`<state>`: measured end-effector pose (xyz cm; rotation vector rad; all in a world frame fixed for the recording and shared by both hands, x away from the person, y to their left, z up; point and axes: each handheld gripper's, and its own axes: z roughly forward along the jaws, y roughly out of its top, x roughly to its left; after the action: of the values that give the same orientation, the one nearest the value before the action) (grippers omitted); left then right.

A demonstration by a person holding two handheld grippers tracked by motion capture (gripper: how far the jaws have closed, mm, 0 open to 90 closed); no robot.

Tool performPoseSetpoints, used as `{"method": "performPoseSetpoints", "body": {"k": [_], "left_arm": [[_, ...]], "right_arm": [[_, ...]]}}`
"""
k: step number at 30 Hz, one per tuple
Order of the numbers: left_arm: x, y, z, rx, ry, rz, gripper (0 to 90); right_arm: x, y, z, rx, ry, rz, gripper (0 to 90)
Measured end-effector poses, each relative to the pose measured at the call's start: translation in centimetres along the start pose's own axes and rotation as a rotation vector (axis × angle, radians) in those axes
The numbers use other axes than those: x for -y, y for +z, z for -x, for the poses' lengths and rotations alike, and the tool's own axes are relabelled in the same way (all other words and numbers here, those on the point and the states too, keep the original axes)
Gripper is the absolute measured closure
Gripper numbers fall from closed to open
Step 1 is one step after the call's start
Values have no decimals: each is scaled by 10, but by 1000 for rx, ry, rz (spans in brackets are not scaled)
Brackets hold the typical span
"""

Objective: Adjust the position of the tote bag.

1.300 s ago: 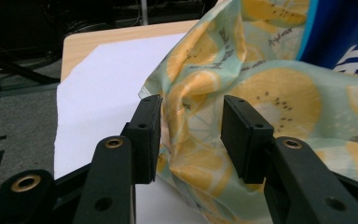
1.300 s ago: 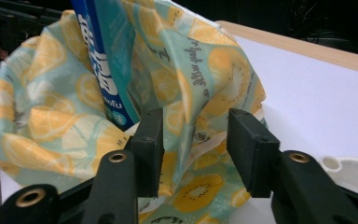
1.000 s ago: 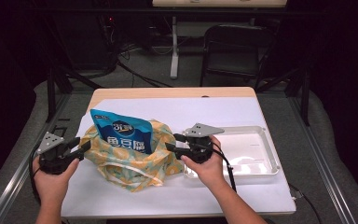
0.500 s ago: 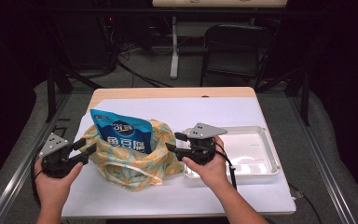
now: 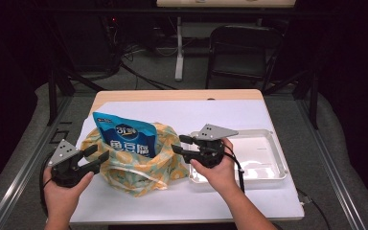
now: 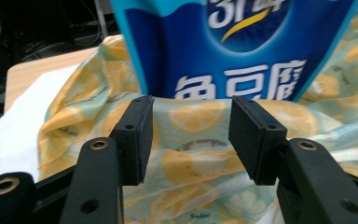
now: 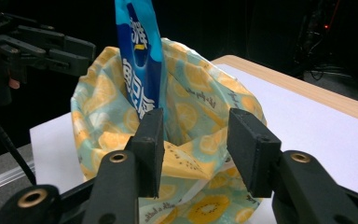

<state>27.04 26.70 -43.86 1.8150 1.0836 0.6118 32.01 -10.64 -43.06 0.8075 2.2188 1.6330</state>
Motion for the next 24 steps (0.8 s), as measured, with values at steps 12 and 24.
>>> {"method": "performPoseSetpoints", "body": {"k": [12, 24], "left_arm": [[0, -4, 26, 78, 33, -5, 489], [-1, 3, 44, 125, 81, -8, 445]], "right_arm": [[-7, -2, -2, -16, 13, 14, 573], [-7, 0, 1, -13, 29, -4, 563]]}}
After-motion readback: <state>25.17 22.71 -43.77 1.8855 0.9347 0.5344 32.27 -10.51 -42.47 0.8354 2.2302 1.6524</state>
